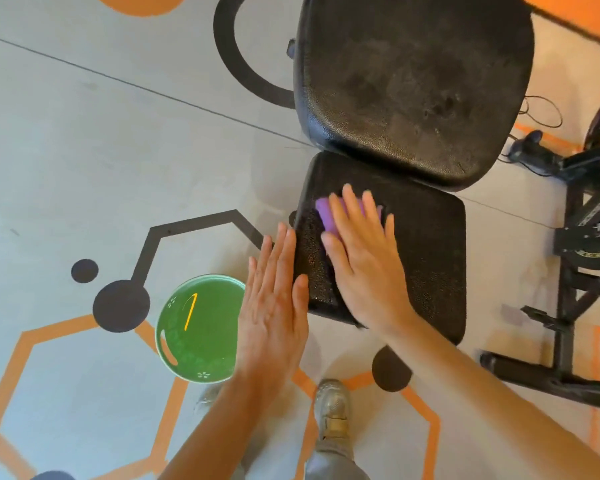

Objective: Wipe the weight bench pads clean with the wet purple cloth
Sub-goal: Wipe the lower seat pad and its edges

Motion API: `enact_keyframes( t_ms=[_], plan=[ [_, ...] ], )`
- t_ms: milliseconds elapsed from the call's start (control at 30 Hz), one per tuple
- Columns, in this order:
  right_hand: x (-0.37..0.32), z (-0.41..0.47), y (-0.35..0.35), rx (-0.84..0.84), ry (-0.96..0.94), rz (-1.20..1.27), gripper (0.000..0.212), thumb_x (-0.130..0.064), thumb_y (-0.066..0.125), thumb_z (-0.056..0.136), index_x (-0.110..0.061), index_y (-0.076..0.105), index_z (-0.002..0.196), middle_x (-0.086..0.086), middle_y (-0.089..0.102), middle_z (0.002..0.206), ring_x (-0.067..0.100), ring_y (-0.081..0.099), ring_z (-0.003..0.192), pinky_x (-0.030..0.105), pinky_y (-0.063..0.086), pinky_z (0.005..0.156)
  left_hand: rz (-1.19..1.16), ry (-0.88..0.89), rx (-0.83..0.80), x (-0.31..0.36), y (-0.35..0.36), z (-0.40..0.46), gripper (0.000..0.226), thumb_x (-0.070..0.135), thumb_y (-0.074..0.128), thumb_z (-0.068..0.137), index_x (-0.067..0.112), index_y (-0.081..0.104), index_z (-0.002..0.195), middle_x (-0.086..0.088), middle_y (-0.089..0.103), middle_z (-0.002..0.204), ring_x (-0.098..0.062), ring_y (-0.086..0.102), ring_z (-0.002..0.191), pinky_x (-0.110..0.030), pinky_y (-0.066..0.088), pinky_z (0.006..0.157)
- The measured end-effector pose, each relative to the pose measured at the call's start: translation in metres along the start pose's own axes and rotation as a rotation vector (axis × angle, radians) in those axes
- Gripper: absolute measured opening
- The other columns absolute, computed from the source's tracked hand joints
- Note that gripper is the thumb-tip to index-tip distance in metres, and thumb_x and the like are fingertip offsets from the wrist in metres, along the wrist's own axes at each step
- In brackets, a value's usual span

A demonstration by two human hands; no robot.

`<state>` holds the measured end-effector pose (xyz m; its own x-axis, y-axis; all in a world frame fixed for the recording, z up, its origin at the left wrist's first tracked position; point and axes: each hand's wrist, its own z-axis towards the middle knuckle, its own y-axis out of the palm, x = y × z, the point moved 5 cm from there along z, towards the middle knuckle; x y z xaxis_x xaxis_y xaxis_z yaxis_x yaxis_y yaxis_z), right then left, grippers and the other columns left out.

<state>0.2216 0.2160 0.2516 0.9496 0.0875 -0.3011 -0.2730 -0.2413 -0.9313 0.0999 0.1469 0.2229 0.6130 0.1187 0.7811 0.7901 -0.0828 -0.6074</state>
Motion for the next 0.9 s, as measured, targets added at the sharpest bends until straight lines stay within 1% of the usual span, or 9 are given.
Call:
enact_keyframes(
  t_ms=[100, 267, 333, 400, 467, 600, 667, 800, 900],
  plan=[
    [-0.004, 0.057, 0.002, 0.046, 0.043, -0.041, 0.051, -0.036, 0.015, 0.105, -0.024, 0.014, 0.154, 0.0, 0.007, 0.164, 0.022, 0.0, 0.152, 0.052, 0.006, 0.122, -0.009, 0.002, 0.01, -0.002, 0.002, 0.002, 0.056, 0.041, 0.013, 0.104, 0.024, 0.015, 0.157, 0.012, 0.018, 0.164, -0.007, 0.005, 0.153, -0.027, 0.003, 0.125],
    [-0.017, -0.065, 0.011, -0.113, -0.161, -0.05, 0.05, -0.037, 0.007, 0.103, -0.032, 0.005, 0.153, -0.013, -0.003, 0.162, 0.011, -0.009, 0.15, 0.043, 0.003, 0.123, -0.116, -0.019, 0.013, -0.003, 0.003, 0.0, 0.053, 0.038, 0.018, 0.104, 0.026, 0.016, 0.156, 0.013, 0.017, 0.164, -0.006, 0.008, 0.153, -0.035, 0.01, 0.126],
    [-0.011, -0.036, 0.008, -0.097, -0.185, -0.058, 0.052, -0.039, 0.006, 0.103, -0.03, 0.009, 0.154, -0.01, 0.0, 0.163, 0.013, -0.006, 0.151, 0.046, 0.006, 0.123, -0.131, -0.011, 0.011, -0.003, 0.004, 0.001, 0.053, 0.037, 0.019, 0.105, 0.026, 0.017, 0.156, 0.011, 0.019, 0.164, -0.007, 0.01, 0.153, -0.037, 0.012, 0.126],
    [-0.012, 0.025, 0.004, -0.037, -0.107, -0.082, 0.054, -0.038, 0.009, 0.102, -0.027, 0.013, 0.154, -0.004, 0.005, 0.164, 0.017, -0.003, 0.151, 0.051, 0.008, 0.123, -0.143, -0.006, 0.012, -0.004, 0.004, 0.002, 0.052, 0.035, 0.02, 0.105, 0.026, 0.018, 0.157, 0.012, 0.019, 0.164, -0.006, 0.009, 0.153, -0.036, 0.01, 0.126],
    [-0.017, 0.049, 0.004, 0.002, -0.031, -0.052, 0.055, -0.037, 0.009, 0.101, -0.023, 0.015, 0.155, 0.0, 0.007, 0.164, 0.02, -0.001, 0.151, 0.053, 0.008, 0.122, -0.179, 0.003, 0.009, -0.005, 0.005, 0.002, 0.053, 0.035, 0.019, 0.105, 0.025, 0.018, 0.157, 0.012, 0.018, 0.164, -0.005, 0.006, 0.153, -0.035, 0.009, 0.126],
    [-0.033, -0.064, 0.015, -0.107, -0.173, -0.015, 0.051, -0.037, 0.012, 0.103, -0.031, 0.006, 0.154, -0.009, 0.004, 0.164, 0.013, -0.004, 0.151, 0.045, 0.005, 0.123, -0.344, -0.049, 0.045, -0.013, 0.009, -0.003, 0.054, 0.043, 0.013, 0.105, 0.028, 0.02, 0.156, 0.014, 0.02, 0.163, -0.004, 0.005, 0.153, -0.041, 0.013, 0.126],
    [-0.027, -0.064, 0.015, -0.108, -0.22, -0.013, 0.049, -0.04, 0.012, 0.103, -0.035, 0.004, 0.151, -0.01, 0.005, 0.163, 0.011, -0.003, 0.151, 0.043, 0.005, 0.122, -0.414, -0.069, 0.07, -0.014, 0.01, -0.004, 0.053, 0.047, 0.009, 0.104, 0.033, 0.02, 0.153, 0.016, 0.022, 0.162, -0.004, 0.006, 0.153, -0.039, 0.013, 0.126],
    [-0.029, 0.031, 0.012, -0.012, -0.053, -0.08, 0.056, -0.038, 0.008, 0.101, -0.023, 0.014, 0.155, 0.0, 0.005, 0.164, 0.017, -0.005, 0.151, 0.049, 0.003, 0.123, -0.54, -0.098, 0.101, -0.013, 0.013, -0.005, 0.048, 0.031, 0.016, 0.107, 0.031, 0.021, 0.155, 0.02, 0.023, 0.161, -0.004, 0.007, 0.153, -0.03, 0.009, 0.126],
    [-0.036, -0.027, 0.021, -0.056, -0.114, -0.046, 0.051, -0.034, 0.014, 0.105, -0.028, 0.007, 0.155, -0.006, 0.001, 0.164, 0.014, -0.007, 0.151, 0.044, 0.001, 0.124, -0.573, -0.068, 0.139, -0.012, 0.012, -0.004, 0.046, 0.022, 0.02, 0.107, 0.027, 0.022, 0.153, 0.016, 0.025, 0.16, -0.002, 0.01, 0.152, -0.035, 0.013, 0.126]
  ],
)
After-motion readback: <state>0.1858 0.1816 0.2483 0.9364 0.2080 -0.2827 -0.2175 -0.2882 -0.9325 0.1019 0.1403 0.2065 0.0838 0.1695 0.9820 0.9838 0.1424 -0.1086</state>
